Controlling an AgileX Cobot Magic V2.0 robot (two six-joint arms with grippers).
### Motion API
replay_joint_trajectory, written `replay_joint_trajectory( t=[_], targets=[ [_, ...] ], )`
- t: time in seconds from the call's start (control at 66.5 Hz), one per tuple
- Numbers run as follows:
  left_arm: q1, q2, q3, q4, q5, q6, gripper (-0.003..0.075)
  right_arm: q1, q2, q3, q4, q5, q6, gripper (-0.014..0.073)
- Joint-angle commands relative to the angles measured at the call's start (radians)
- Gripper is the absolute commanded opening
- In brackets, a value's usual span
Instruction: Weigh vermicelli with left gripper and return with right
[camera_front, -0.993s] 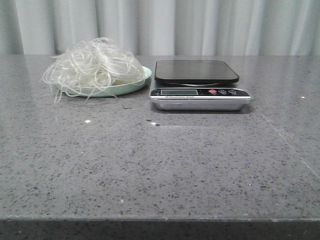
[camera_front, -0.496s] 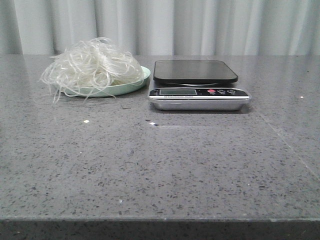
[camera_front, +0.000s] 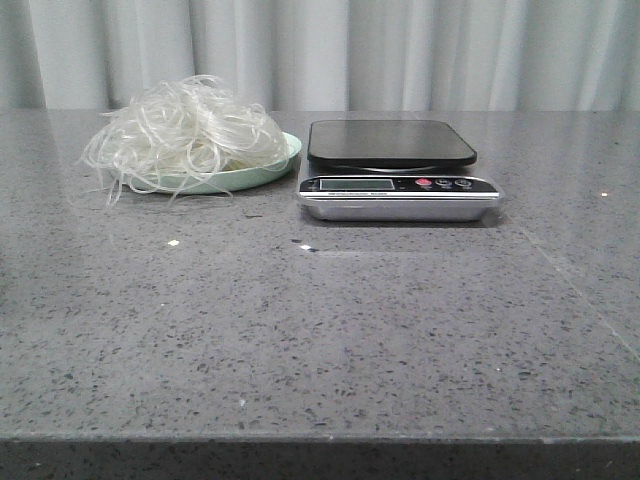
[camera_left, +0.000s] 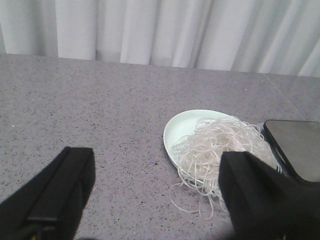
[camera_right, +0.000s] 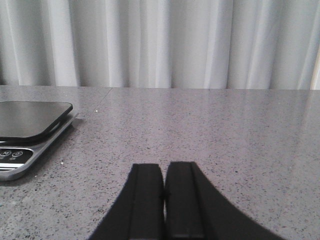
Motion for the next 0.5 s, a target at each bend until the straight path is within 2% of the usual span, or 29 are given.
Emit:
replay_joint_trajectory(
  t=[0.0,0.09,0.331,0.481],
  targets=[
    [-0.015,0.094,-0.129,-0.035,-0.009,0.047,0.0565,-0.007,-0.015,-0.008,0.002,-0.077,-0.005,0.0178],
    [-0.058,0.192,-0.228,-0.035,0.04,0.089,0.0565,-0.007,-0.015,-0.008,0.002,-0.077,-0.005,0.0178],
    [-0.213,0.495,-0.45,-0.029,0.076,0.091,0.0567,-0.007,-0.015,-0.008,0.002,-0.077,-0.005,0.0178],
    [-0.263,0.667,-0.589,0.019,0.141,0.091,0.0568,-0.007,-0.015,-0.008,0.002,-0.077,-0.005,0.0178]
  ],
)
